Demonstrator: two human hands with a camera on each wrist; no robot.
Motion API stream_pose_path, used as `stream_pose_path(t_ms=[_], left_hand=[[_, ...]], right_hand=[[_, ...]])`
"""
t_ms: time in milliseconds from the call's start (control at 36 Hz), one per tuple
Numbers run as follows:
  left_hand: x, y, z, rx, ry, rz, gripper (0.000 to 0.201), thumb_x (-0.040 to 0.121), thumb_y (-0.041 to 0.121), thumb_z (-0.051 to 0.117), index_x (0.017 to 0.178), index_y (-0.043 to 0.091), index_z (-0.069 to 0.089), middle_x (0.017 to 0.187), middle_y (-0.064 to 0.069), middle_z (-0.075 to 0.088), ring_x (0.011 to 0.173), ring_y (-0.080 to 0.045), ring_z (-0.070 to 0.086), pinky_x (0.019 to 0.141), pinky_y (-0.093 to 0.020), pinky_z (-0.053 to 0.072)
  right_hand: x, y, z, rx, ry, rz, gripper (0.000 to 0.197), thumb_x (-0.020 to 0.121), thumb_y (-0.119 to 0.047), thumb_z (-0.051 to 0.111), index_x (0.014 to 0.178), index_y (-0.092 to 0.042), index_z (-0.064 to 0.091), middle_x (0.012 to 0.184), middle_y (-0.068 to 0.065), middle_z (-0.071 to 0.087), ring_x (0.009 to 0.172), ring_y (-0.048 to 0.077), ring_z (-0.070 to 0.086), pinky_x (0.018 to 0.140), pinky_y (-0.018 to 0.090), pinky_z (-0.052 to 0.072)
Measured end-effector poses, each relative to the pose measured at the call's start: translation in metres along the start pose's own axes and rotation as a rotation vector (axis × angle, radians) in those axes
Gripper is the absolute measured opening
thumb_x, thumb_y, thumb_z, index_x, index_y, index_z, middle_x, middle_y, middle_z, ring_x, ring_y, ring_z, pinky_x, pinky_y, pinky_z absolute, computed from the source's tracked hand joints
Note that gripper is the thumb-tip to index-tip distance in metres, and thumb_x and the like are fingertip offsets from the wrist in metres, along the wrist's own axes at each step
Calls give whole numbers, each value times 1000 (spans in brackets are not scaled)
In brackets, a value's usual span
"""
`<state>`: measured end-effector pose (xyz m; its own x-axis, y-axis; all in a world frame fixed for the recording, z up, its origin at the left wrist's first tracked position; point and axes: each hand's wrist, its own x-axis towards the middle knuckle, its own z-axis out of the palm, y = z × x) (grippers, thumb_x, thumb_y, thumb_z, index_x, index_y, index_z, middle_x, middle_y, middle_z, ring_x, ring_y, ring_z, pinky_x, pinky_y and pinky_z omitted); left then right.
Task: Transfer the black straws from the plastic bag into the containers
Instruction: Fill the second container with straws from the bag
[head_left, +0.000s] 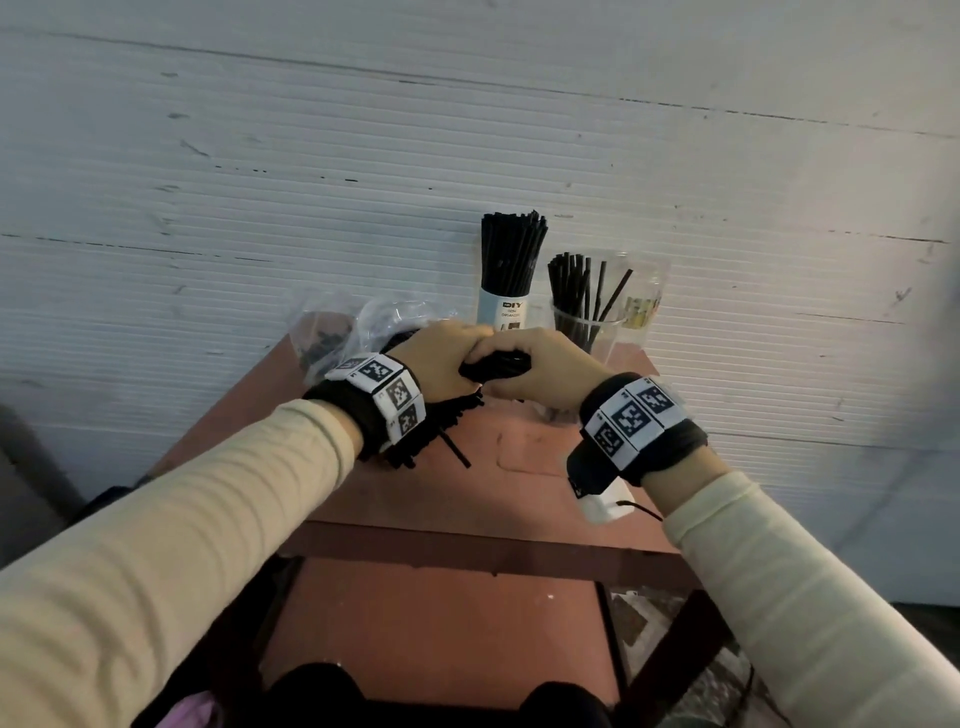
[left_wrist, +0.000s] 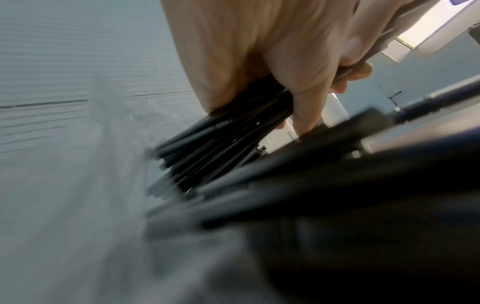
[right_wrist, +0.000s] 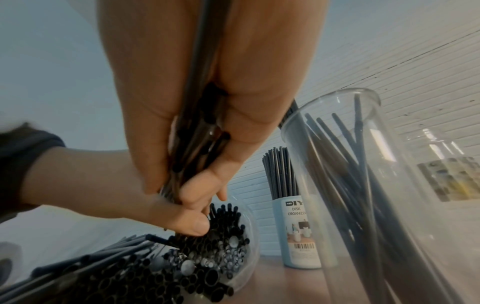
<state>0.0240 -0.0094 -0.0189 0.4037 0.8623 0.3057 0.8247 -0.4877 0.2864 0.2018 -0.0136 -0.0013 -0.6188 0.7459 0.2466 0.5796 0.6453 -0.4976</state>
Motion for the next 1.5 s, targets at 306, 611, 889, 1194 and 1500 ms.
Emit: stream_pose_path(t_ms=[306,611,889,1194,1500], left_hand=[[-3,-20,0,-34,101,-144,14,92,16,57,89,6,65,84,-9,67,82,-30,62,66,-31,39],[2,-28,-2,-164,206,-286,28,94,34,59,94,7,64,87,-12,69,83,-28,63,74,-33,44],[-5,-23,-7,-217,213,-270,23,93,32,63,91,9,65,82,-8,66,81,-22,60,77,-33,45],[-18,-19,-17,-257,232,-212,26,94,36,61,89,12,68,85,-3,69,77,-14,60,64,-2,36],[-8,23,-44,-369,208,-164,37,96,40,57,65,21,57,61,9,58,48,8,53,56,-6,38]], right_hand=[[-10,4,-16,121,96,56,30,97,-40,53,122,-27,59,104,-10,64,79,5,66,77,25,53],[-12,1,-6,-42,-59,151,26,94,-39,57,110,-18,61,97,-4,68,80,12,67,77,33,57],[13,-18,31,-39,-386,161,20,82,-11,71,92,-14,54,84,7,71,67,18,65,66,34,56],[10,-13,-18,-33,342,-36,10,83,-2,62,89,-9,66,75,-15,58,71,2,56,67,1,40],[-2,-55,-54,188,566,-199,41,87,0,48,123,-16,55,106,4,67,87,18,68,80,35,56]])
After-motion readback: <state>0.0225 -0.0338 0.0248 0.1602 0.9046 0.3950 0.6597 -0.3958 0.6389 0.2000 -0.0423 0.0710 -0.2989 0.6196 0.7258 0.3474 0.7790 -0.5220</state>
